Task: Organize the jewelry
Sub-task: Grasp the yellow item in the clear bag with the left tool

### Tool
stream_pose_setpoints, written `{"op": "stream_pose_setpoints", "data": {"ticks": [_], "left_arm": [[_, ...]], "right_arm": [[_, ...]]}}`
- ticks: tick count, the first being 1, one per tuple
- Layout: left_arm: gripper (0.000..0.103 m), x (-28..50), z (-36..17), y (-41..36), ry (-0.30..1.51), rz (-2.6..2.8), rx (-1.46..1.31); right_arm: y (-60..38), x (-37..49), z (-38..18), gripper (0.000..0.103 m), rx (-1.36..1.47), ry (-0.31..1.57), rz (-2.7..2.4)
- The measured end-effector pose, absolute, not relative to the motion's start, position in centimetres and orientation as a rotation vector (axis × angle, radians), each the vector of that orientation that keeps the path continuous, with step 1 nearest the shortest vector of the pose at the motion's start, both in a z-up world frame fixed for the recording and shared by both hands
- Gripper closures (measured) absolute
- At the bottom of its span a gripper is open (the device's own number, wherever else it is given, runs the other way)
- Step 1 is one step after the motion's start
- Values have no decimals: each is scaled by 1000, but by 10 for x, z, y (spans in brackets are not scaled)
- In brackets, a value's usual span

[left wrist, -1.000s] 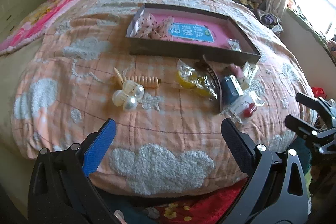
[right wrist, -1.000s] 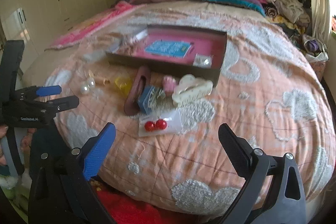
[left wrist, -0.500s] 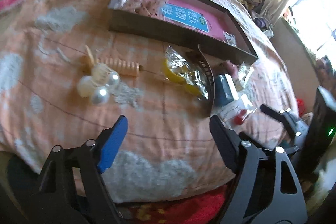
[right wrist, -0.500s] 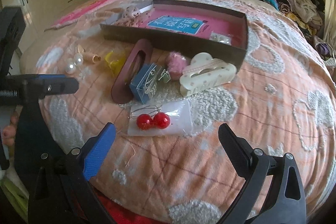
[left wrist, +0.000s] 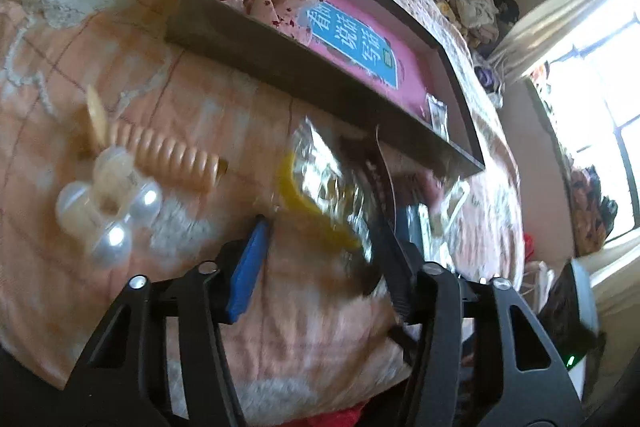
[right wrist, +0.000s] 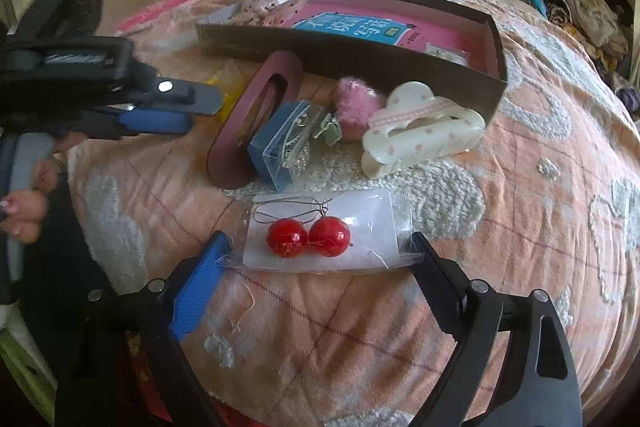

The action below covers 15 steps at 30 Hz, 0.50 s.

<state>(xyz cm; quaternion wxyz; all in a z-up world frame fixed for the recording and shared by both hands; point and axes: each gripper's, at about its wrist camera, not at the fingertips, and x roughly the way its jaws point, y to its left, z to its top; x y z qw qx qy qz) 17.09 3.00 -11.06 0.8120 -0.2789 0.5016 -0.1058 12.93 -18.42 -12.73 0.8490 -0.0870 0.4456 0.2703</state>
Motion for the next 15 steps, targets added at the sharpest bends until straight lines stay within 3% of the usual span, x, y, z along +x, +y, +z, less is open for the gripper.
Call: {"op": "stream_pose_setpoints", "data": {"ticks": [5, 7, 15], "left_arm": [[69, 184, -114, 27, 1067, -215, -631], [78, 188, -114, 25, 1066, -207, -625], [86, 190, -108, 16, 1041, -202, -551]], "right_arm": [[-199, 126, -120, 14, -138, 930, 555], [-206, 126, -115, 14, -116, 927, 538], [-226, 118, -97, 14, -76, 900, 497]]}}
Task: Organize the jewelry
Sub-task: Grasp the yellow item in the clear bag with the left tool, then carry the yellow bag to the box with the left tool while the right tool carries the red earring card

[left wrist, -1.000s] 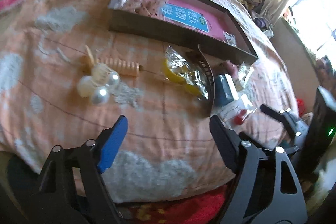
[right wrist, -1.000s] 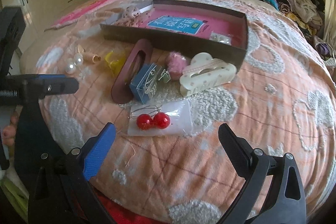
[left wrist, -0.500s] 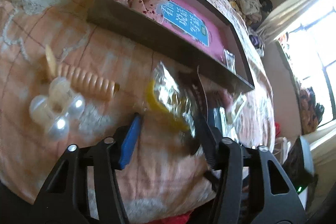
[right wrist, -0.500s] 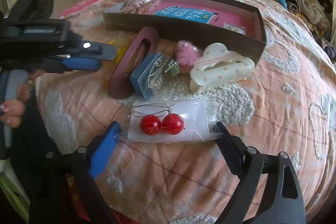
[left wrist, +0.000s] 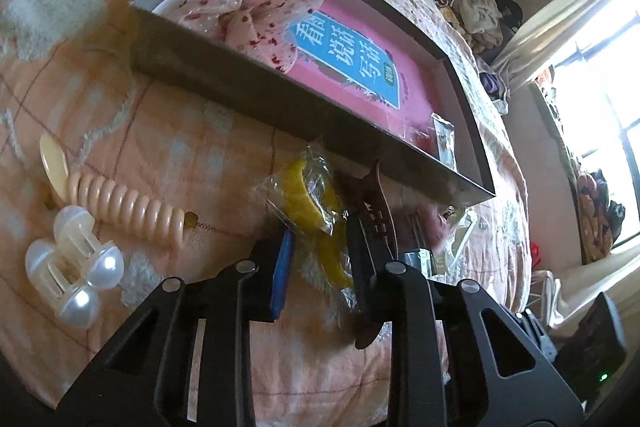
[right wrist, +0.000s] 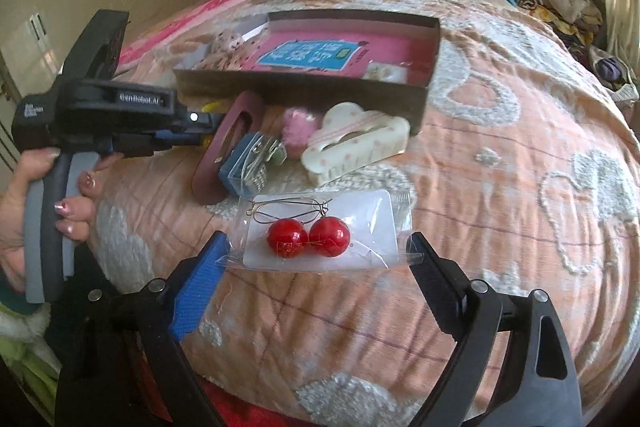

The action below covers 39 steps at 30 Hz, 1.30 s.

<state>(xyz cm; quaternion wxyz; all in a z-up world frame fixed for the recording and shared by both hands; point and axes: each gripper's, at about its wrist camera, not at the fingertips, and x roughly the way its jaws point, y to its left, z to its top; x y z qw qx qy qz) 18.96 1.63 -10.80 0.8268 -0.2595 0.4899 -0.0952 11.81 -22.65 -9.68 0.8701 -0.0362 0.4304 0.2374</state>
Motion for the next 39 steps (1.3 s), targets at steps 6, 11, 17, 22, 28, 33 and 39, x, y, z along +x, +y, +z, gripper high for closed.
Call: {"op": "stream_pose_setpoints", "data": {"ticks": [6, 11, 17, 22, 28, 33, 39], "left_arm": [[90, 179, -95, 24, 1006, -218, -534], [91, 163, -77, 36, 964, -211, -500], [91, 143, -57, 55, 903, -179, -481], [91, 139, -44, 71, 875, -135, -458], [91, 143, -25, 82, 842, -132, -425], [91, 147, -8, 88, 815, -132, -392], [91, 159, 13, 89, 780, -139, -352]], "right_arm": [[-227, 112, -77, 14, -75, 860, 496], [-215, 110, -62, 14, -77, 839, 523], [-198, 113, -51, 14, -55, 837, 557], [-186, 117, -39, 14, -73, 818, 557], [-179, 127, -23, 14, -76, 786, 555], [-176, 137, -7, 14, -75, 750, 550], [-175, 150, 11, 14, -66, 712, 547]]}}
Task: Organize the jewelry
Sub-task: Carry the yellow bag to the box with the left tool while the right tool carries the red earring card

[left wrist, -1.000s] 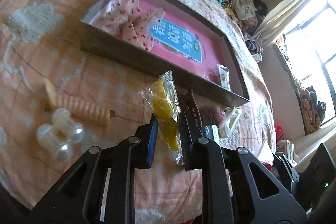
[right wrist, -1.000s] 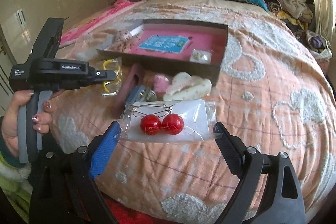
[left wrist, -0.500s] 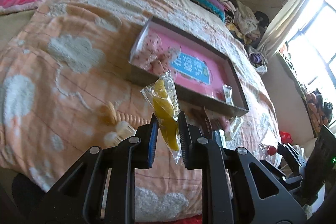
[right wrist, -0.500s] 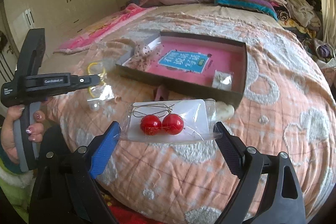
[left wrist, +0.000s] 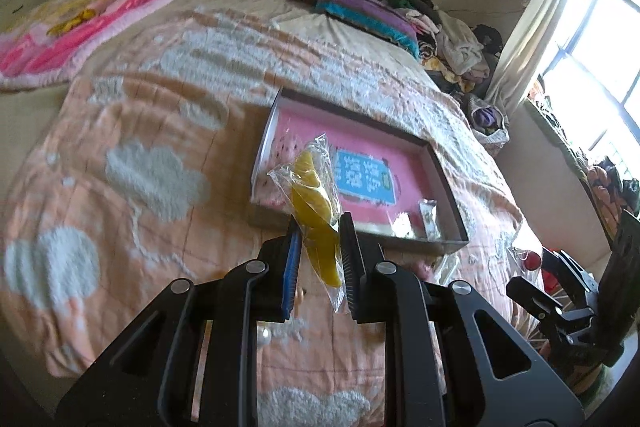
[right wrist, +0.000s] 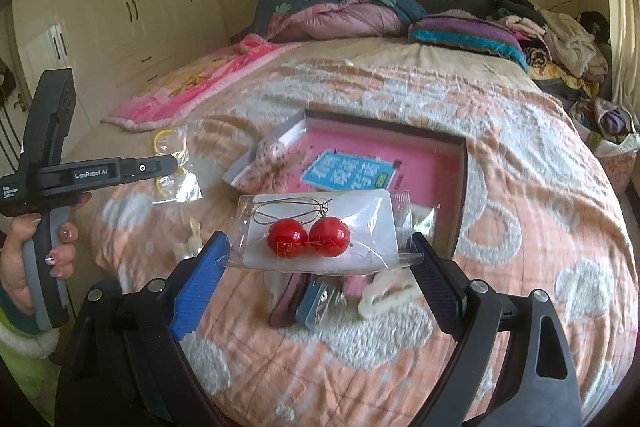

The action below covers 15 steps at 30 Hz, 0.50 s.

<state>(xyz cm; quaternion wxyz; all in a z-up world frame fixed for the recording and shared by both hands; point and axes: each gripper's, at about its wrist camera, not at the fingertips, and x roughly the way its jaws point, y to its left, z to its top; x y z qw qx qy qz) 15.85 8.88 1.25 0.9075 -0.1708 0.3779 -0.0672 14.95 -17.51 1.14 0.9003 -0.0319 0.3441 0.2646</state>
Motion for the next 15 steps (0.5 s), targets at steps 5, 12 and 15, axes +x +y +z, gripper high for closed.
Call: {"op": "stream_pose_setpoints", "data": {"ticks": [5, 12, 15], "left_arm": [[91, 170, 29, 84, 753, -150, -334], [91, 187, 49, 71, 723, -172, -312], [91, 194, 54, 63, 715, -187, -302]], "right_arm": [[-178, 159, 27, 14, -53, 681, 544], [-189, 168, 50, 14, -47, 632, 523], [-194, 173, 57, 14, -47, 614, 512]]}}
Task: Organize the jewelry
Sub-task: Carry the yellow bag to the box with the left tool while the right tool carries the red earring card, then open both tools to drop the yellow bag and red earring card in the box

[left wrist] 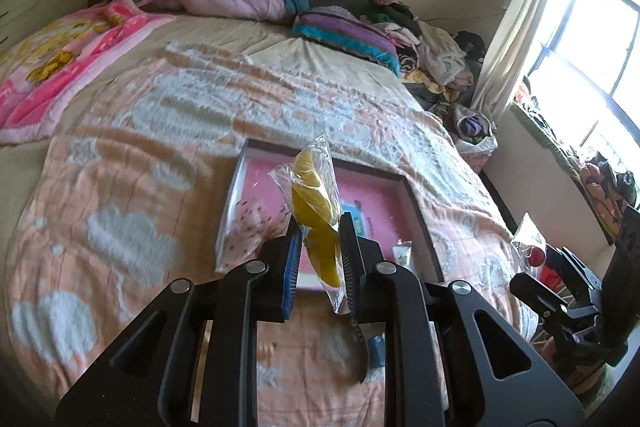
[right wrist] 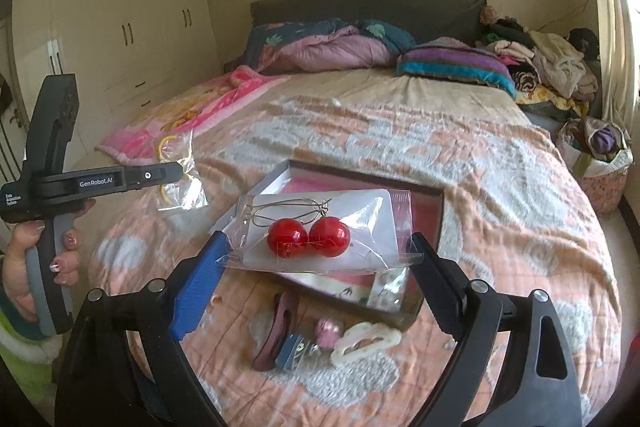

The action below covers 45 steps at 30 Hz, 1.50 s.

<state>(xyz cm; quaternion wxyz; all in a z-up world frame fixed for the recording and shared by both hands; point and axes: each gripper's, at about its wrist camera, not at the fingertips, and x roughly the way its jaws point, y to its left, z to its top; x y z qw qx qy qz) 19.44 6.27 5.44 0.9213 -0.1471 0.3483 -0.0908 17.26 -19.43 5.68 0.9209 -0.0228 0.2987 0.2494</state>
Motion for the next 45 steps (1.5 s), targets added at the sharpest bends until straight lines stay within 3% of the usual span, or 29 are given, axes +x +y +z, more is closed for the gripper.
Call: {"op": "stream_pose_setpoints", "data": {"ticks": [17, 45], "left_arm": [[91, 248, 37, 7, 791, -282, -258], [91, 302, -47, -29, 989, -327, -198]], "right_arm": [[-225, 207, 57, 14, -14, 614, 421], [-242, 257, -11, 14, 7, 751, 348]]}}
